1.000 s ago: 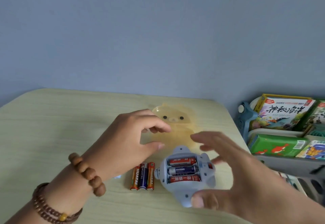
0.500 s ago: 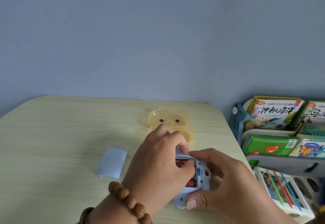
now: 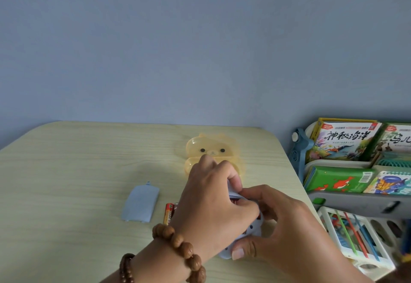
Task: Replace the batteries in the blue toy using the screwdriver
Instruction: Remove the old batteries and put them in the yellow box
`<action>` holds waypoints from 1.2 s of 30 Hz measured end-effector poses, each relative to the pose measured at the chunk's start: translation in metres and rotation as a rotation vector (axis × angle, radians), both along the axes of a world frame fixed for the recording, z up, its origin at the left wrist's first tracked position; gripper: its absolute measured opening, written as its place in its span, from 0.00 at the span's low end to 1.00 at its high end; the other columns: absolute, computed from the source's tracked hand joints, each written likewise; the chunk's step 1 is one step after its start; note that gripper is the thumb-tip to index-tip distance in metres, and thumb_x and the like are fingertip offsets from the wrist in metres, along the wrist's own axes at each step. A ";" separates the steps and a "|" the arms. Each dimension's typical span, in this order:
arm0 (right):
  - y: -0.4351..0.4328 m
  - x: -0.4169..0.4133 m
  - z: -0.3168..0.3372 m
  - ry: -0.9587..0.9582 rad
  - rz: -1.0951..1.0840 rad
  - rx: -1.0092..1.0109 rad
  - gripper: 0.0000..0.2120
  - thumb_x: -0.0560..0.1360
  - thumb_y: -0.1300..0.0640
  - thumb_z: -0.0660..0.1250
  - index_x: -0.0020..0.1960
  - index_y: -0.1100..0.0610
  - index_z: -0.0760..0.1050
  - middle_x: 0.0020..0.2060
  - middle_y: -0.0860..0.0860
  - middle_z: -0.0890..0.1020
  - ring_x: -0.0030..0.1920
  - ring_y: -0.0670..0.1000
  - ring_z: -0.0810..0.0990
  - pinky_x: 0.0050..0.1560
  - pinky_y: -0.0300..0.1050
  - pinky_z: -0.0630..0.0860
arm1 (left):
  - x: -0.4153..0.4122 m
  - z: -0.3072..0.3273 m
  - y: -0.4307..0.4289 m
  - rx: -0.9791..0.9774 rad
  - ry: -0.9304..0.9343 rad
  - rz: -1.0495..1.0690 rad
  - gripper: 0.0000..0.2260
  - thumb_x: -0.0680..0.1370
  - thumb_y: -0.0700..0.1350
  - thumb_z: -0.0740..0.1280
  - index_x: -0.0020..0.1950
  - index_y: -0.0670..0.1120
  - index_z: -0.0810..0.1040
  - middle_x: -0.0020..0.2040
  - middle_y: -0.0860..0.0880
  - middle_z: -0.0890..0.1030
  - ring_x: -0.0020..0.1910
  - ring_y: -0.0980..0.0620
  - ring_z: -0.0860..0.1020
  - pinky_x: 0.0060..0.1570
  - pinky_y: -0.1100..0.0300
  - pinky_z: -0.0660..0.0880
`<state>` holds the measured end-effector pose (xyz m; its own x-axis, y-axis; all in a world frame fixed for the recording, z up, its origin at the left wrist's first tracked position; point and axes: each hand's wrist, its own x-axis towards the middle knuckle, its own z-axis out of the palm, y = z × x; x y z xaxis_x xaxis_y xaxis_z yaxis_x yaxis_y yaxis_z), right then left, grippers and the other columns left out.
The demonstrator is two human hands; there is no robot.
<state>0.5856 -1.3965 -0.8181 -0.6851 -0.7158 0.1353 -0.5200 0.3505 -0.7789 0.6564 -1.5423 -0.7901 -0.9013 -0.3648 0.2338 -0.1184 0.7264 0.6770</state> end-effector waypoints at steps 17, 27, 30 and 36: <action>-0.001 0.003 0.000 -0.003 -0.028 -0.015 0.33 0.47 0.47 0.87 0.49 0.36 0.79 0.44 0.34 0.84 0.45 0.37 0.83 0.41 0.29 0.77 | 0.015 -0.003 -0.025 -0.347 0.191 -0.268 0.04 0.71 0.51 0.76 0.44 0.53 0.84 0.46 0.60 0.79 0.49 0.60 0.76 0.46 0.61 0.77; -0.001 0.004 0.003 -0.038 -0.029 0.039 0.36 0.48 0.39 0.85 0.53 0.35 0.76 0.49 0.27 0.80 0.48 0.34 0.82 0.46 0.27 0.76 | 0.003 0.012 -0.068 0.443 0.175 -0.042 0.05 0.77 0.44 0.71 0.48 0.54 0.85 0.42 0.49 0.87 0.39 0.47 0.85 0.43 0.55 0.81; -0.002 0.004 0.004 -0.035 -0.028 0.054 0.35 0.48 0.38 0.84 0.52 0.33 0.74 0.51 0.24 0.77 0.50 0.33 0.80 0.47 0.26 0.75 | -0.001 0.003 -0.078 0.747 0.127 -0.067 0.12 0.70 0.47 0.75 0.52 0.46 0.87 0.45 0.48 0.87 0.42 0.49 0.85 0.57 0.47 0.80; -0.001 0.003 0.002 -0.036 -0.028 0.048 0.35 0.48 0.39 0.85 0.52 0.34 0.76 0.50 0.27 0.80 0.49 0.35 0.82 0.47 0.29 0.76 | -0.009 0.005 -0.102 0.392 0.039 -0.088 0.19 0.66 0.47 0.81 0.56 0.52 0.84 0.46 0.51 0.87 0.47 0.56 0.86 0.52 0.63 0.78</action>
